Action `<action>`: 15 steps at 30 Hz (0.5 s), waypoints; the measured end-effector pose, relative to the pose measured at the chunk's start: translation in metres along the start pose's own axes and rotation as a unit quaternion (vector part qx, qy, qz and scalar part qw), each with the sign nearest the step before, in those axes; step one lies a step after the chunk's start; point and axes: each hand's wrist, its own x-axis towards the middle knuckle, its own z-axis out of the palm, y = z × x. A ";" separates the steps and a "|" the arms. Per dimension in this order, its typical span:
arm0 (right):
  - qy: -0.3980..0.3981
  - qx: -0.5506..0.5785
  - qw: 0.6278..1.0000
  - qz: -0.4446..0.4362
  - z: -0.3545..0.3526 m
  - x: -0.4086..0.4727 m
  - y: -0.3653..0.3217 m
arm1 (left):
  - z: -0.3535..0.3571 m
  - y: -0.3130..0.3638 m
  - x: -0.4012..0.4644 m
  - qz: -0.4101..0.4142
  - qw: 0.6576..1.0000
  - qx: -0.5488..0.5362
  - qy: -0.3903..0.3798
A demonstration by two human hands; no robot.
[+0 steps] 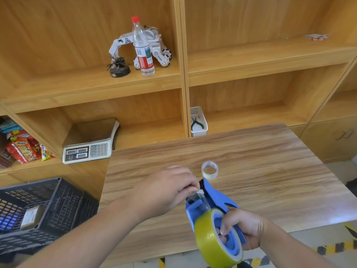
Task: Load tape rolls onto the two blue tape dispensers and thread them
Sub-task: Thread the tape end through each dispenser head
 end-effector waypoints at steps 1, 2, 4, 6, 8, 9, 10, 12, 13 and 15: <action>0.003 -0.011 1.000 -0.002 0.000 0.000 -0.001 | -0.001 -0.001 0.000 -0.008 1.000 0.000 -0.004; -0.003 -0.019 1.000 -0.001 0.001 0.001 -0.002 | -0.001 -0.001 -0.001 -0.014 1.000 0.001 -0.008; -0.019 -0.025 1.000 0.000 0.001 0.002 -0.004 | -0.002 -0.002 -0.002 -0.028 0.999 0.003 -0.014; -0.017 -0.036 0.999 0.005 0.001 0.003 -0.004 | -0.004 -0.004 -0.004 -0.045 0.999 0.003 -0.016; -0.005 -0.076 0.997 0.009 0.000 0.003 -0.005 | -0.006 -0.007 -0.007 -0.059 0.998 -0.006 -0.026; 0.002 -0.099 0.995 0.011 0.001 0.004 -0.007 | -0.006 -0.009 -0.008 -0.064 0.997 -0.011 -0.030; 0.007 -0.117 0.993 0.012 0.002 0.003 -0.009 | -0.006 -0.009 -0.010 -0.069 0.997 -0.016 -0.033; 0.013 -0.141 0.990 0.009 0.004 0.003 -0.013 | -0.007 -0.011 -0.012 -0.078 0.996 -0.025 -0.033; 0.014 -0.148 0.989 0.006 0.005 0.003 -0.015 | -0.007 -0.014 -0.013 -0.084 0.996 -0.028 -0.032; 0.016 -0.156 0.988 0.005 0.006 0.004 -0.017 | -0.009 -0.017 -0.015 -0.096 0.994 -0.033 -0.034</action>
